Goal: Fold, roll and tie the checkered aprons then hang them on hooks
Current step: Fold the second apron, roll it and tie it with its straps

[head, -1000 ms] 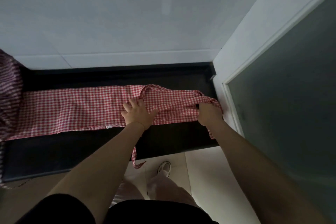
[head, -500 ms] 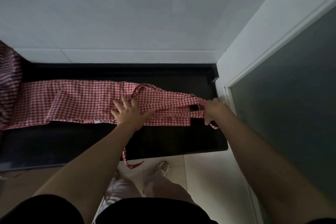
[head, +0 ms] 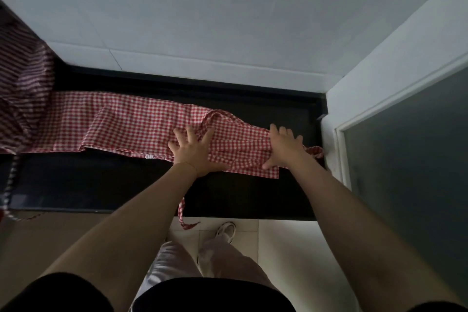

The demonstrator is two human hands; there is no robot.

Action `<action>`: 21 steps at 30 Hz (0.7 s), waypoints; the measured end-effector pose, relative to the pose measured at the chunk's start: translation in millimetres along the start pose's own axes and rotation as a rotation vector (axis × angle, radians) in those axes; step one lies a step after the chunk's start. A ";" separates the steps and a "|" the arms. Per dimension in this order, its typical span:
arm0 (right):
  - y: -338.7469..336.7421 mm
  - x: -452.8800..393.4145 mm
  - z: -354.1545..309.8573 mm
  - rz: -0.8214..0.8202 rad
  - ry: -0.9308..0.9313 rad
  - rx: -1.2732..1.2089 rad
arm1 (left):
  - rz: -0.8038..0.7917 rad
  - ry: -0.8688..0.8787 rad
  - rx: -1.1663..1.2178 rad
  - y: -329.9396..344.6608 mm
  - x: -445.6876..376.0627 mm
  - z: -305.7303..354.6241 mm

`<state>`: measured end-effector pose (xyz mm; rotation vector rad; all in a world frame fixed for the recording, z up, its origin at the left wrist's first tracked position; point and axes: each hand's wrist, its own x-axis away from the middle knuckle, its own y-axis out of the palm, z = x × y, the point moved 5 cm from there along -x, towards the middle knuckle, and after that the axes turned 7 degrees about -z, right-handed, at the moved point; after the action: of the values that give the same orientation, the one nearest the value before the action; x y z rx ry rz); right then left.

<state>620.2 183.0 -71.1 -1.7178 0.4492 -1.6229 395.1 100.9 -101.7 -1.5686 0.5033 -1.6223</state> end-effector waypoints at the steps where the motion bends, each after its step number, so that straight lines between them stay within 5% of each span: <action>1: -0.5 -2.4 1.1 0.007 0.015 -0.009 | 0.005 -0.004 -0.012 1.5 -0.2 -1.0; 14: -15.5 1.9 37.7 -0.303 -0.072 -0.676 | 0.076 -0.057 0.010 1.7 0.3 5.1; 21: -24.4 0.8 60.2 -0.211 0.087 -0.706 | 0.163 -0.029 0.036 -2.8 6.2 17.8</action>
<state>673.1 214.7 -50.4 -2.2657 1.0037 -1.8222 412.0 102.2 -93.0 -1.4829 0.5682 -1.4756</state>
